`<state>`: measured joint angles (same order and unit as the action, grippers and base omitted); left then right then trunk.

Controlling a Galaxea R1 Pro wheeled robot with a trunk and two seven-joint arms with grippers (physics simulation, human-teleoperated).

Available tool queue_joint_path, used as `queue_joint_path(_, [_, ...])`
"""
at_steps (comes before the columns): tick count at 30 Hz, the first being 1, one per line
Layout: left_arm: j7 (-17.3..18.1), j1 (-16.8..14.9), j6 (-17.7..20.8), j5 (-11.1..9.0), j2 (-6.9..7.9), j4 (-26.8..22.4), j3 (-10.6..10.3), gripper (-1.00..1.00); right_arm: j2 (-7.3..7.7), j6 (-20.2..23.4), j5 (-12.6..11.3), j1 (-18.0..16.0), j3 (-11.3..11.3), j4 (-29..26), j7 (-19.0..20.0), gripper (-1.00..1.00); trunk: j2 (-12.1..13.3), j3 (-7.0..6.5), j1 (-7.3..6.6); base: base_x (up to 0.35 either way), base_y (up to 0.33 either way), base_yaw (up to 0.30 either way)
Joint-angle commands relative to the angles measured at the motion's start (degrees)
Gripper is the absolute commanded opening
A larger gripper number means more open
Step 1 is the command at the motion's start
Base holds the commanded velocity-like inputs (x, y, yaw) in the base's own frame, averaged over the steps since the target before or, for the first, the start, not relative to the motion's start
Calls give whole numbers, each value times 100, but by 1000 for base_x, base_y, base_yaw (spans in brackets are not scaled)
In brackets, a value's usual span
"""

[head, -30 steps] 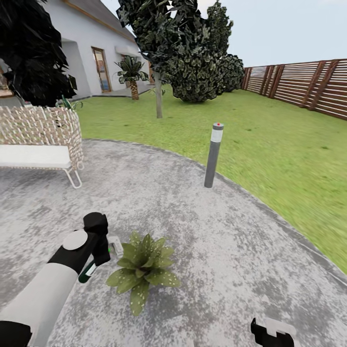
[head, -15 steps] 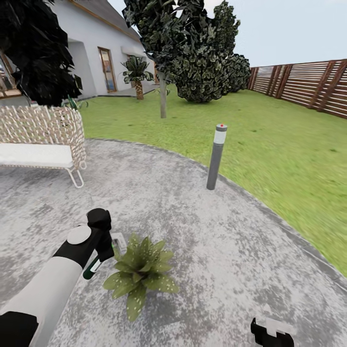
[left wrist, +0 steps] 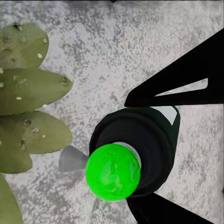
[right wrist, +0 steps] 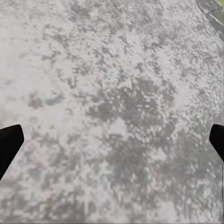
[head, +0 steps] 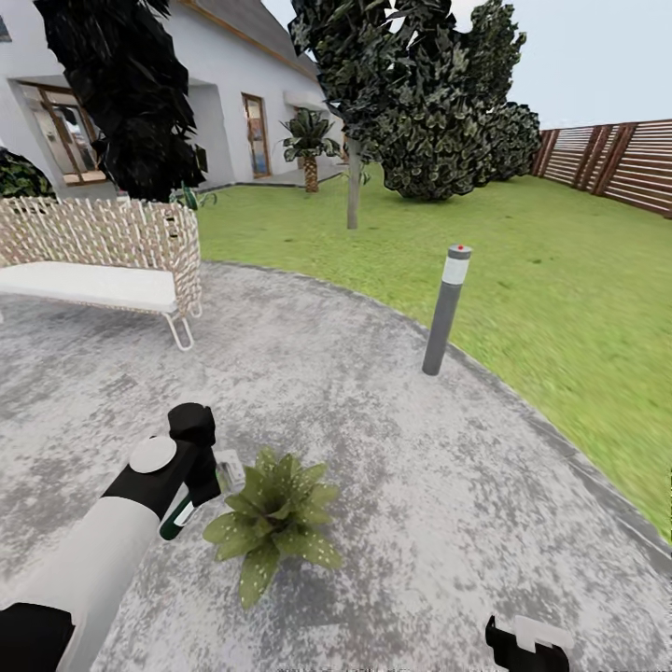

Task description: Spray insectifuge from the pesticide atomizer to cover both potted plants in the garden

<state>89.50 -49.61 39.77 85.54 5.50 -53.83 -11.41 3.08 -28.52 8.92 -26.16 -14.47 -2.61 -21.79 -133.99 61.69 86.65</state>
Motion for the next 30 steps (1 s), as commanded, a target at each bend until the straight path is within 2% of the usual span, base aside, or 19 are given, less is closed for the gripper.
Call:
queue_joint_path(1, [50, -5, 61, 39, 4, -5, -19, -100, -1, -13, 61, -3, -45, 6, -18, 100, -2, 5, -3, -198, -241, 71])
queue_joint_path(8, [50, -30, 66, 42, 4, -5, -19, -100, -1, -9, 61, -3, -42, 6, -18, 100, -2, 5, -3, -59, -262, 17])
queue_joint_path(16, [50, -89, 81, 42, 18, 0, -16, -100, -6, -12, 63, -3, -38, 6, -18, 100, -2, 5, -3, -93, -249, 242])
queue_joint_path(20, [50, -143, 83, 42, 29, 4, -15, -100, -8, -10, 66, -3, -38, 6, -18, 100, -2, 5, -3, -262, 11, 277])
queue_joint_path(24, [50, -122, 83, 45, 53, 4, -12, -100, -9, -13, 66, -3, -38, 6, -18, 100, -2, 5, -3, -47, 63, 278])
queue_joint_path(28, [50, -51, 82, 40, 156, 10, 26, -100, -8, -13, 66, -3, -38, 6, -18, 100, -2, 5, -3, -3, 4, 278])
queue_joint_path(29, [50, -38, 78, 33, 255, 12, 82, -100, -9, -13, 66, -3, -38, 6, -18, 100, -2, 5, -3, -1, 1, 278])
queue_joint_path(30, [50, -22, 76, 24, 288, 15, 124, -100, -9, -12, 66, -3, -38, 6, -18, 100, -2, 5, -3, 0, 0, 278])
